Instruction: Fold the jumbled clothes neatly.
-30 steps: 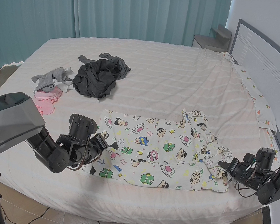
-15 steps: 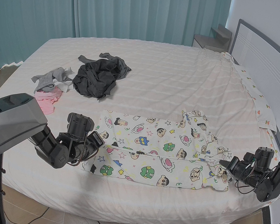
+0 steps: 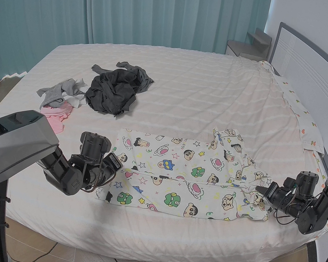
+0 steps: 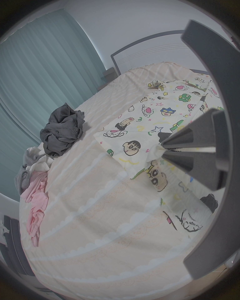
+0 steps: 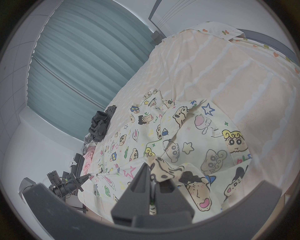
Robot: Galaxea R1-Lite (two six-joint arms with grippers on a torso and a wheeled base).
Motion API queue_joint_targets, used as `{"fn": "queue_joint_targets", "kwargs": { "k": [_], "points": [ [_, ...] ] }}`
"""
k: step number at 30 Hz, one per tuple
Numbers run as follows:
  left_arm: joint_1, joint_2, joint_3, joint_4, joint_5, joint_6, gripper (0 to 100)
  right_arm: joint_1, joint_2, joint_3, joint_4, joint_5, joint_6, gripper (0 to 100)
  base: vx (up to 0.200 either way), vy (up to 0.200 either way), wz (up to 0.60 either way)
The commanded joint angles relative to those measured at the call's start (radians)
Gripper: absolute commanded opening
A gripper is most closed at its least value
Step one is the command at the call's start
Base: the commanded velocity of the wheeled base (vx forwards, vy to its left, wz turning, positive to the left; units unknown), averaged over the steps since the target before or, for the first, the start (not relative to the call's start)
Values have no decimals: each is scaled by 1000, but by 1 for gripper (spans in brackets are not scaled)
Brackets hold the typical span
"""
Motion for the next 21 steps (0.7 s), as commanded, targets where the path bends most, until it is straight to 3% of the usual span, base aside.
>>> {"fn": "queue_joint_targets", "kwargs": {
  "k": [1,10,16,21],
  "points": [
    [-4,2,-3,3,0,0,100,0,8,-6,0,0,0,0,0,0,0],
    [-1,2,-6,-5,6,2,100,2,8,-6,0,0,3,0,0,0,0],
    [4,-16,0,-2,6,2,100,8,-5,-19,-35,-1,151,0,0,0,0],
    [2,-41,38,-2,6,2,100,6,-2,-11,-37,-3,169,0,0,0,0]
  ]
}}
